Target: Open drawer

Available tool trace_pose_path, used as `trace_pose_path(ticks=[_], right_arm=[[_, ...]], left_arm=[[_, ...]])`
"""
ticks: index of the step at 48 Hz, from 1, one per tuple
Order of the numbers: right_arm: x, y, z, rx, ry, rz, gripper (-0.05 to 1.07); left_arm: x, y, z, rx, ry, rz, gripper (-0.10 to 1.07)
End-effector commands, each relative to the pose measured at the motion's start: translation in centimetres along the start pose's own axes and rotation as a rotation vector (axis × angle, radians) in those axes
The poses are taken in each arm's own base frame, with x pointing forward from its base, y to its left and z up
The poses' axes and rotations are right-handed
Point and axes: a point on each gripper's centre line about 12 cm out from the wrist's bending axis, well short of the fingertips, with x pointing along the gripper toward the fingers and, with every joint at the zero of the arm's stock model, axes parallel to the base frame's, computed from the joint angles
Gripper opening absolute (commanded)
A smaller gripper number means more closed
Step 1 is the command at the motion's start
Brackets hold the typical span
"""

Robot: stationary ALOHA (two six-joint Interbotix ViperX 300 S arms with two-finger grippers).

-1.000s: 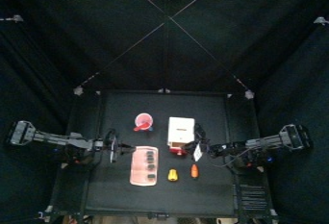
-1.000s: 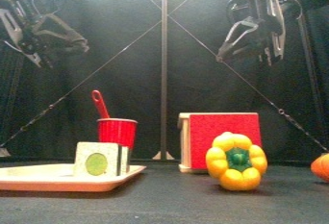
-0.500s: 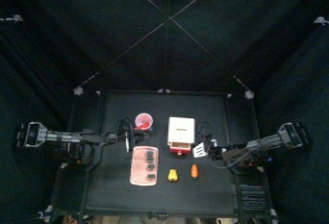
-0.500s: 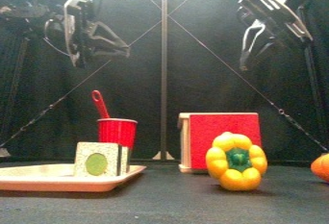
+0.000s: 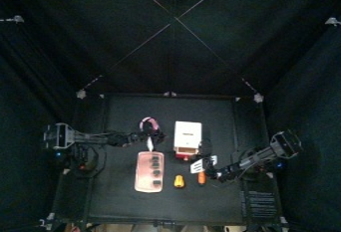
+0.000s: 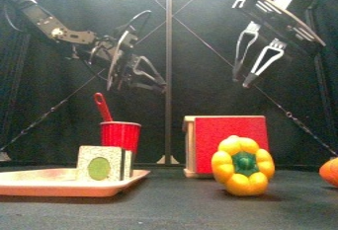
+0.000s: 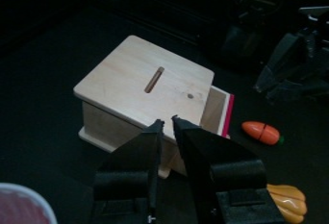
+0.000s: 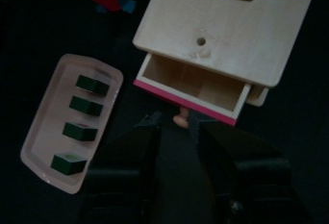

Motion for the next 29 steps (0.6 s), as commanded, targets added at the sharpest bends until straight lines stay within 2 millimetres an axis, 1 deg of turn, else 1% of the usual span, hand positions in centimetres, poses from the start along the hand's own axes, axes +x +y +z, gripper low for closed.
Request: trace_pose_path(ticks=[1, 8, 18, 23, 29], right_arm=[[0.2, 1.2, -0.8, 0.025, 0.002, -0.003, 0.78], [1.1, 2.0, -1.9, 0.016, -0.016, -0.054, 0.84], [1.7, 2.3, -2.5, 0.039, -0.021, -0.138, 0.85], [2.2, 2.2, -2.8, 0.045, -0.021, -0.152, 0.85], [2.6, 2.2, -3.3, 0.042, -0.016, -0.167, 0.85]], left_arm=[[1.3, -0.3, 1.5, 0.024, -0.035, -0.013, 0.62], [3.6, -0.6, 1.5, 0.054, -0.031, -0.026, 0.61], [6.3, 0.0, 0.5, 0.052, -0.005, -0.012, 0.61], [7.2, 0.2, -0.4, 0.051, 0.041, -0.003, 0.61], [8.0, 0.5, -1.4, 0.049, 0.142, 0.014, 0.61]])
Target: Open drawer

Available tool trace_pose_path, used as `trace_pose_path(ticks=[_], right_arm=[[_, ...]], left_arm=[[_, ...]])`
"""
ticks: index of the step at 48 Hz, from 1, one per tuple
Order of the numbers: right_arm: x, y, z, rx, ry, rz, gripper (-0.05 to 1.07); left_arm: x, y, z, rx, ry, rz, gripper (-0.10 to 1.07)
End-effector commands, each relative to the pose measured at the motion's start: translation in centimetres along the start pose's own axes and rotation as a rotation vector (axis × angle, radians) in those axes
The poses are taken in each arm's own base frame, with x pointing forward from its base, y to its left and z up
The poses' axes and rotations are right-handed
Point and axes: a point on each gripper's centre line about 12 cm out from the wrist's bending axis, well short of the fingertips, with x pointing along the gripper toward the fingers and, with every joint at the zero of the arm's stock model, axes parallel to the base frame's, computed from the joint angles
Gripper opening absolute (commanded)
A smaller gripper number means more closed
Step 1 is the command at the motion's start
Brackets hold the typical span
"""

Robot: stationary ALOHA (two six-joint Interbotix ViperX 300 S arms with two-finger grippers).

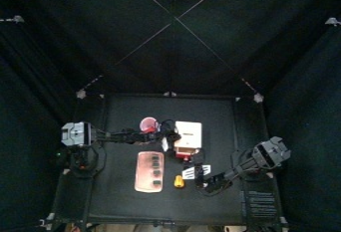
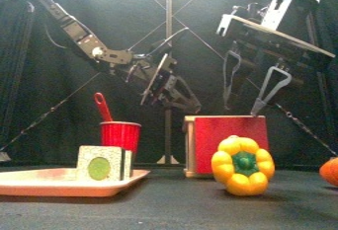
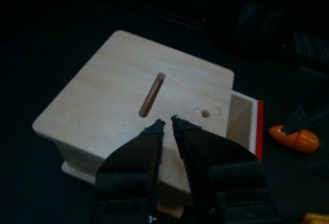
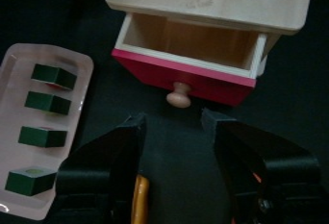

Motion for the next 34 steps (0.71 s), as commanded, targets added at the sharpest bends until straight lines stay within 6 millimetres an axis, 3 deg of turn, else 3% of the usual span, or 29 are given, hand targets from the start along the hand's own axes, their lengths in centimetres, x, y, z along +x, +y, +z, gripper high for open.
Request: trace_pose_path(ticks=[1, 7, 13, 34], right_arm=[[-0.5, 0.6, 0.4, 0.032, 0.007, 0.01, 0.85], [-0.1, 0.9, -0.1, 0.026, 0.007, 0.0, 0.85], [0.4, 1.3, -0.5, 0.019, 0.003, -0.009, 0.85], [3.0, 1.8, 0.6, 0.072, -0.008, -0.079, 0.85]], left_arm=[[0.4, 0.0, 0.8, -0.003, 0.035, 0.005, 0.61], [0.4, 0.1, -0.2, 0.003, 0.114, 0.013, 0.61], [0.4, 0.5, 0.1, -0.005, 0.093, 0.019, 0.61], [0.3, 0.2, -0.4, 0.001, 0.09, 0.012, 0.61]])
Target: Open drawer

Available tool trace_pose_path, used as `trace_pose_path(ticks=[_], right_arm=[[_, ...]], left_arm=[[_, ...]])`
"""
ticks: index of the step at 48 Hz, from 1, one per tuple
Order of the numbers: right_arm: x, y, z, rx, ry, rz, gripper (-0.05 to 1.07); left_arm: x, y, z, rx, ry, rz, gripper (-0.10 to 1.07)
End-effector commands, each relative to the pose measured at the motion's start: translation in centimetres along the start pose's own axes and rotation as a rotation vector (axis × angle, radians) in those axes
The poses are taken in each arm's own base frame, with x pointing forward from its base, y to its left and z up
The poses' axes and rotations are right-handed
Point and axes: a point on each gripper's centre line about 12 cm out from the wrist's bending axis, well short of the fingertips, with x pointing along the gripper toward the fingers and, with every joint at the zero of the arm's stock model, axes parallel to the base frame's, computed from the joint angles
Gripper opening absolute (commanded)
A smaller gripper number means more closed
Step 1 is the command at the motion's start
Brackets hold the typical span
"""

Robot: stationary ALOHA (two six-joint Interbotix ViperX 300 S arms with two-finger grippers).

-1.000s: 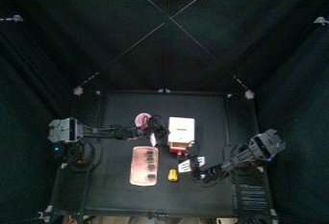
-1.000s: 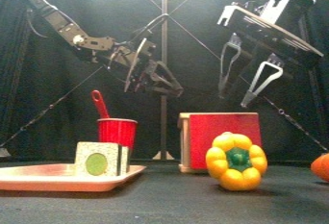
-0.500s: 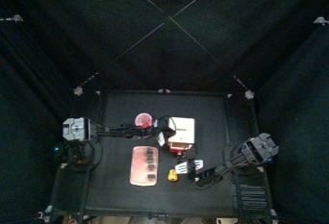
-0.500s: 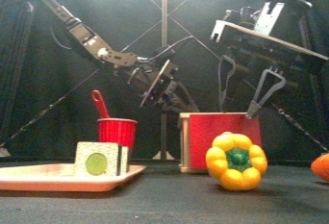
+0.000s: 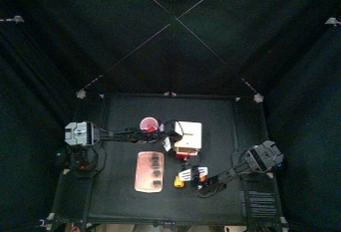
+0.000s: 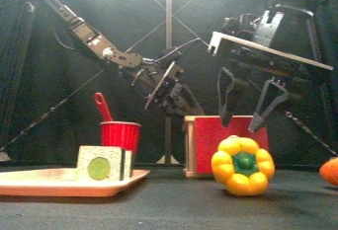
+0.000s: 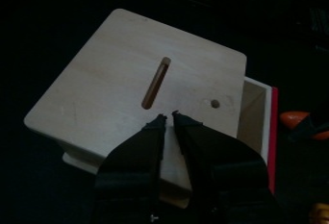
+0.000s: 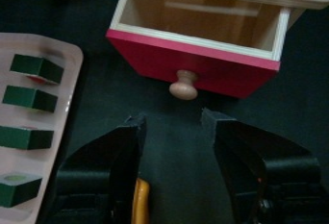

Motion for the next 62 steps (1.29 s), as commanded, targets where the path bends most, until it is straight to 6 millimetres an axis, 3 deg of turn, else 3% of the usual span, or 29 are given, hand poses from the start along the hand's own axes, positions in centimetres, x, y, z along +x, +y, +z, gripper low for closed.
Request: trace_pose_path(ticks=[1, 38, 62], right_arm=[[-0.1, 0.7, 1.1, 0.046, 0.005, 0.002, 0.84], [2.3, 0.1, 1.6, 0.071, 0.01, -0.087, 0.83], [2.3, -0.1, 1.2, 0.07, 0.027, -0.102, 0.53]], left_arm=[[-0.1, 0.1, -0.1, 0.002, 0.006, 0.001, 0.61], [-0.1, 0.1, -0.2, 0.002, 0.009, 0.002, 0.61], [-0.1, 0.1, -0.2, 0.002, 0.01, 0.002, 0.61]])
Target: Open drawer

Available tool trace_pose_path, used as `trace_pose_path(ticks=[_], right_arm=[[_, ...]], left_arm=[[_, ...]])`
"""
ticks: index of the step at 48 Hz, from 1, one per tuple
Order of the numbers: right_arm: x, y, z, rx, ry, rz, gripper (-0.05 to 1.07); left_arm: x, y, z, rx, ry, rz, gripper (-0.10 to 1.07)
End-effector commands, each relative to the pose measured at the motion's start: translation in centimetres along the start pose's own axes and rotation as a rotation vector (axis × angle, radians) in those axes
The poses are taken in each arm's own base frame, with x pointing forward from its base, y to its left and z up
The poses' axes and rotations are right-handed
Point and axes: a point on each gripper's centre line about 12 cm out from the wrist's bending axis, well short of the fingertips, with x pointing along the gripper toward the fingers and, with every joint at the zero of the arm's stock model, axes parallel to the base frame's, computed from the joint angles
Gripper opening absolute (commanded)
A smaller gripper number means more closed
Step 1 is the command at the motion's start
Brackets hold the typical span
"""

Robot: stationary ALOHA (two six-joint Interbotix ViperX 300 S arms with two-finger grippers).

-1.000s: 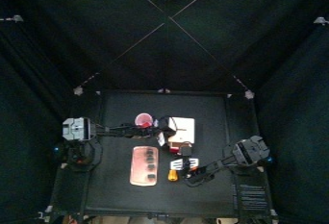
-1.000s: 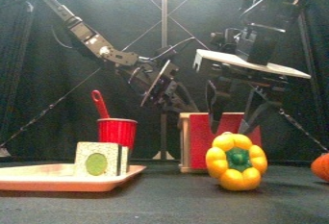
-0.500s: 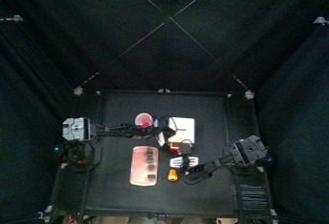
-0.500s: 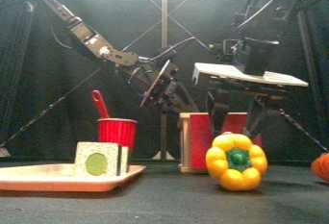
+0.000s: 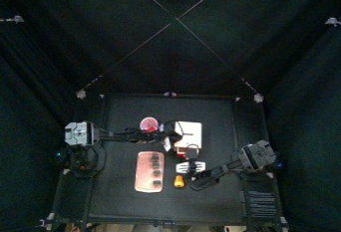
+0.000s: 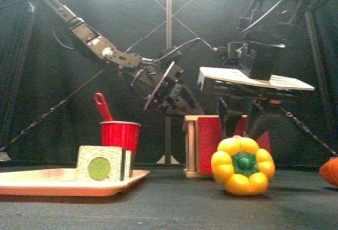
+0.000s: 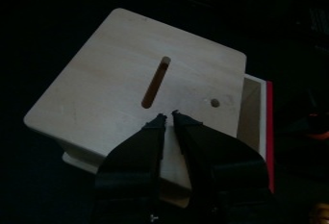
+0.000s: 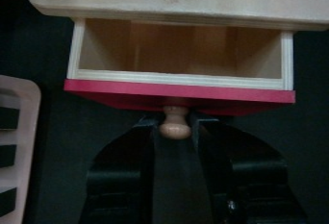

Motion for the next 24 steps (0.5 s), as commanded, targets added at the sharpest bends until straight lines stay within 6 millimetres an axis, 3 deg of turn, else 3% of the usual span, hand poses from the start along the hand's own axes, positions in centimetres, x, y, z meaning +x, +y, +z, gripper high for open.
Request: trace_pose_path(ticks=[1, 24], right_arm=[[-0.68, 0.49, 0.54, 0.027, 0.009, 0.014, 0.52], [-0.81, 0.64, 0.57, 0.018, 0.002, 0.025, 0.45]], left_arm=[[-0.07, 0.16, -0.16, -0.001, 0.007, 0.003, 0.61], [-0.03, 0.17, -0.22, -0.001, 0.009, 0.004, 0.61]])
